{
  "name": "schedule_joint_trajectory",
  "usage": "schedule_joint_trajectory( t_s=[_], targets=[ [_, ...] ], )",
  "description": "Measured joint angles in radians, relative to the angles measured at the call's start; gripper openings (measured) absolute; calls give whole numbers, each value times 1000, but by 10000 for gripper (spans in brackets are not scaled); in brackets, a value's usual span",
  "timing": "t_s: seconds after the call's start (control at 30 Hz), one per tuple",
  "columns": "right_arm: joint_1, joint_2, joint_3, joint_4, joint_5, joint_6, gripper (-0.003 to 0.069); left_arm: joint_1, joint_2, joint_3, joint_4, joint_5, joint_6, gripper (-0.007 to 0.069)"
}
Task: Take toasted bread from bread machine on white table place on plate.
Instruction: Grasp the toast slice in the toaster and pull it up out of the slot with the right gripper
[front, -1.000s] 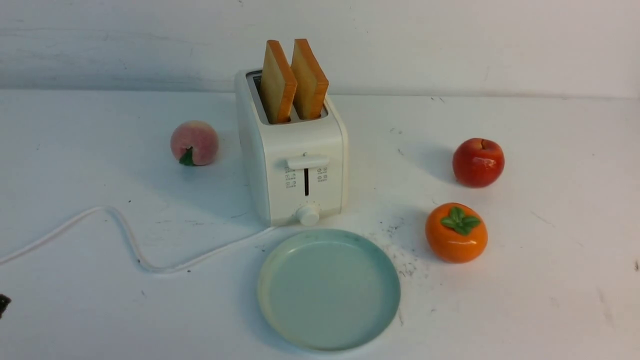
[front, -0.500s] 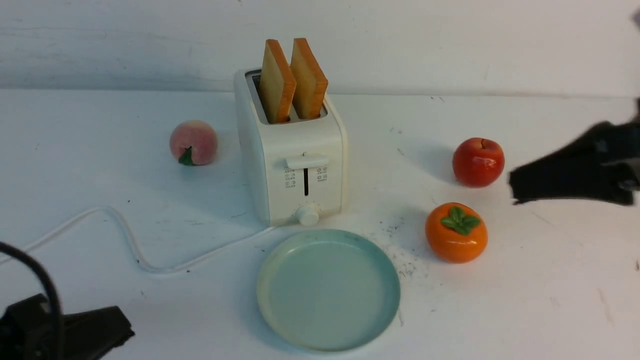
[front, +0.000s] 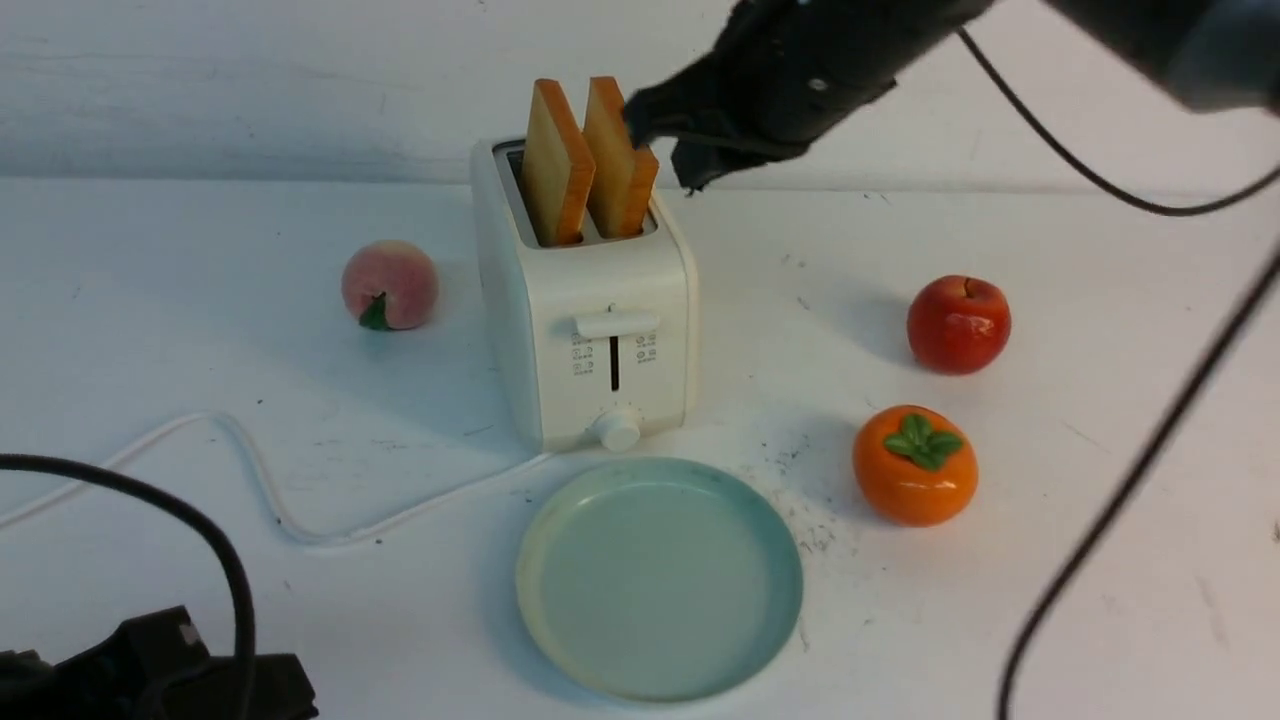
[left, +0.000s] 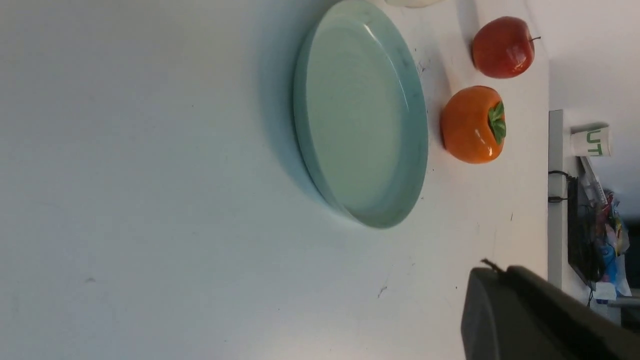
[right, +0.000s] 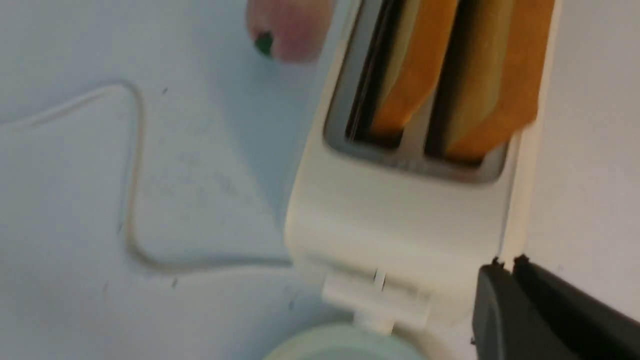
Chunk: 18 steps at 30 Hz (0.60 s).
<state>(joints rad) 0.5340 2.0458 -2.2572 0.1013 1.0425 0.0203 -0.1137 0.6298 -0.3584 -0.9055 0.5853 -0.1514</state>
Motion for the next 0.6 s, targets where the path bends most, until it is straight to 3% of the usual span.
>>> schedule_joint_trajectory(
  t_s=[0.13, 0.27, 0.47, 0.6],
  targets=[
    [0, 188, -283, -51, 62, 42, 158, 0, 0, 0, 0, 5, 5, -14],
    [0, 310, -481, -61, 88, 47, 313, 0, 0, 0, 0, 5, 19, -14],
    [0, 358, -524, -90, 46, 49, 461, 0, 0, 0, 0, 6, 33, -14],
    [0, 384, -524, -134, 20, 49, 484, 0, 0, 0, 0, 11, 33, -14]
  ],
)
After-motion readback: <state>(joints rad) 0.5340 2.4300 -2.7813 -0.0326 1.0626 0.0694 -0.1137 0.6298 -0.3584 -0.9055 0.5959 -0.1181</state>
